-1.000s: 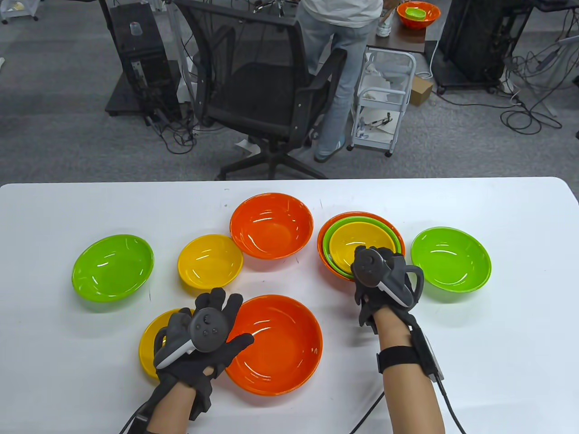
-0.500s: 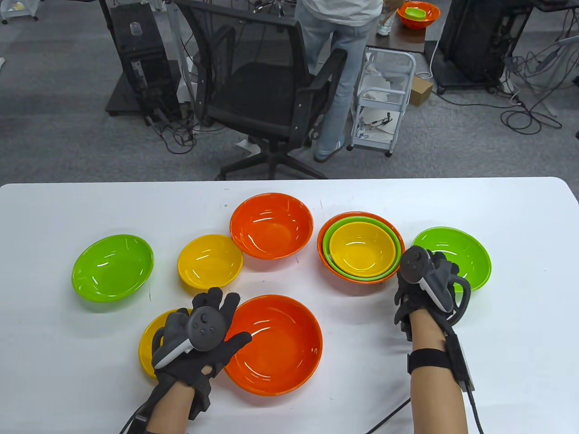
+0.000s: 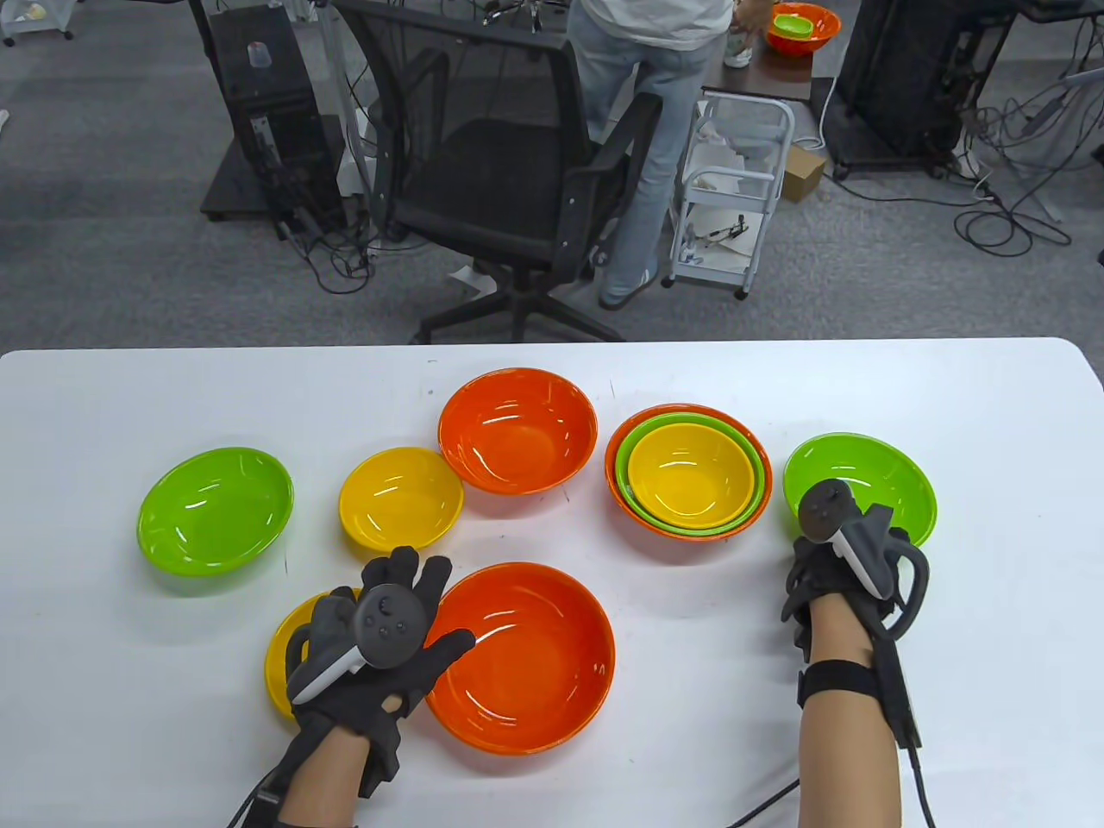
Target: Nest bowls by size, largest on bottom, smallest on top
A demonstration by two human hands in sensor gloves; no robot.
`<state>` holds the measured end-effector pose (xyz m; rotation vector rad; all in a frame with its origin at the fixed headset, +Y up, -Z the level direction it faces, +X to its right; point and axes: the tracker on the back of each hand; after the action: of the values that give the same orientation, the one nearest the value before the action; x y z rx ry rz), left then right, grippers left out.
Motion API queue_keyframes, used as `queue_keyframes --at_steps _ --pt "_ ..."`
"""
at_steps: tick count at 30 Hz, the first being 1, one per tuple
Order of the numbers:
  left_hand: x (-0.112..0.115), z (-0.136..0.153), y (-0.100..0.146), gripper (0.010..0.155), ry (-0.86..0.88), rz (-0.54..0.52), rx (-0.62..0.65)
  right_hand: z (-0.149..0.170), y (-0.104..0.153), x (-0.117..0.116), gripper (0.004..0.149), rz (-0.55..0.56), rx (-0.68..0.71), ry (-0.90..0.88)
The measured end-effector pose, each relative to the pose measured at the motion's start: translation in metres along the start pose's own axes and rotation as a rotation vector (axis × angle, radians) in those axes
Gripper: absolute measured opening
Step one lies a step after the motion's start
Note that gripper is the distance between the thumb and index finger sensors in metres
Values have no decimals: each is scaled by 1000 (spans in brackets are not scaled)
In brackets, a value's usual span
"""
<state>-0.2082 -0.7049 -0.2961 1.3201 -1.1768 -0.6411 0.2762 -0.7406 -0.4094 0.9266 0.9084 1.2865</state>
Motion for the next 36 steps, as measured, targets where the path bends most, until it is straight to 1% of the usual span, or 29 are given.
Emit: queue_keyframes --at_steps 8,10,15,19,29,33,36 --pt "2 1 -2 85 -16 8 -16 8 -5 -11 61 -18 14 -28" --pt "3 1 -2 85 -17 10 -18 9 -5 -11 59 -8 15 -34" --pt "3 1 -2 85 -19 10 -19 9 -4 -10 47 57 46 5" --pt "4 0 -3 85 -22 12 -17 7 1 -3 44 132 90 40" --pt "5 0 -3 84 -21 16 -11 9 14 18 42 216 138 -11" --pt "5 0 -4 84 -12 19 -9 7 26 33 42 281 179 -44" --pt "6 0 -4 84 -4 18 -4 4 39 45 42 337 243 -64"
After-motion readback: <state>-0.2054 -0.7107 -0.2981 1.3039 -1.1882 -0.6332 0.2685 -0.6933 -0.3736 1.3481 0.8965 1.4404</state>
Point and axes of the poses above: the tracker on the back of each hand, its own z axis roughly to the little-finger side, its own y axis roughly from the fingertips to the wrist, x = y × z, and after that the axes turned 6 degrees about y, right-handed
